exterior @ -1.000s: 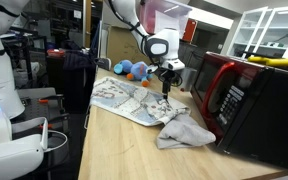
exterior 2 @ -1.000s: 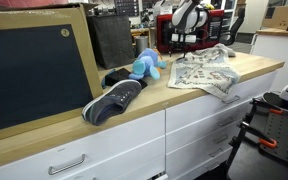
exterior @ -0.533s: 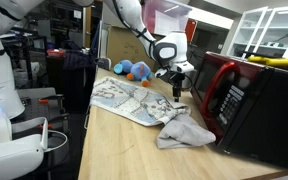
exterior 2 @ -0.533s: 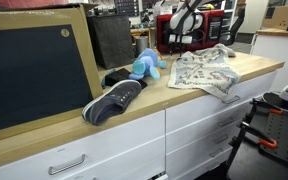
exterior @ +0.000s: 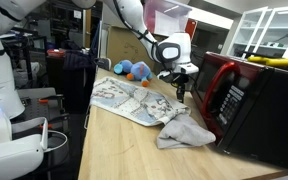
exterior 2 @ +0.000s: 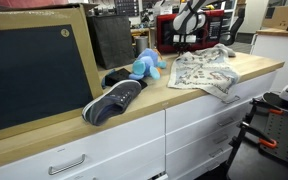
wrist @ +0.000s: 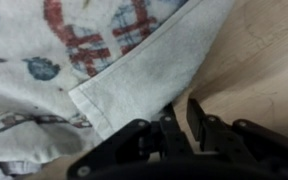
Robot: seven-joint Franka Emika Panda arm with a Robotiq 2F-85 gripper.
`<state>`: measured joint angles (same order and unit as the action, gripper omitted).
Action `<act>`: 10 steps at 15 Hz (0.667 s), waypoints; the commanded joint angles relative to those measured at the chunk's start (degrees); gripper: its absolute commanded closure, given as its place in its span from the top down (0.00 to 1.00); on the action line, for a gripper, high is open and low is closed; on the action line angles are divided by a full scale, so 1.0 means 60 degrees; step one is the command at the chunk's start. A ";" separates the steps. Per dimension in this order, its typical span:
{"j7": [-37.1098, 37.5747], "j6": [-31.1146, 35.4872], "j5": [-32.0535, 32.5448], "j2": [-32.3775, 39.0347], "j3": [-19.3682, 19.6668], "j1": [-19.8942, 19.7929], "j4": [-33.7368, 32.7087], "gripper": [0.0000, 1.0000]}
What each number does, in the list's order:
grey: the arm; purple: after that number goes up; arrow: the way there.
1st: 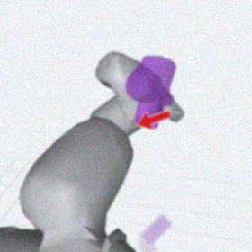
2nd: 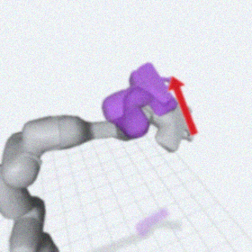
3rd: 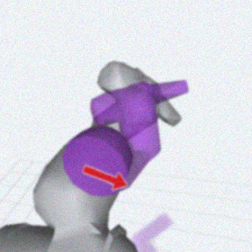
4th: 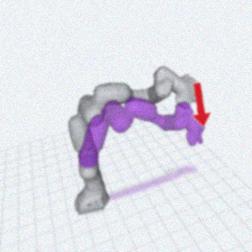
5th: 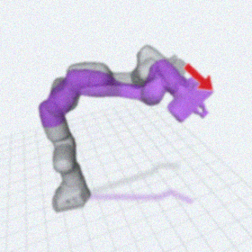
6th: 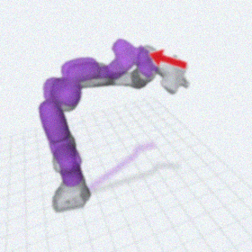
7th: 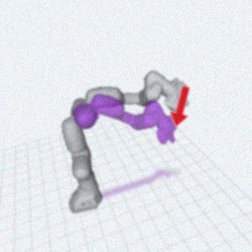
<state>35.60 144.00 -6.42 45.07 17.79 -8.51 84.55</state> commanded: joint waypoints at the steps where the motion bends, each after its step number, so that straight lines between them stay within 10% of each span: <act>1: 0.0310 -0.0656 0.0320 -0.0168 0.0351 0.0089 -0.0203 0.53; 7: 0.0763 -0.1463 0.0787 -0.0392 0.0675 0.0277 -0.0582 0.99; 10: 0.1180 -0.1859 0.1218 -0.0450 0.0721 0.0470 -0.0628 1.00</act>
<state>39.10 136.49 -1.76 43.62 21.13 -7.52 80.87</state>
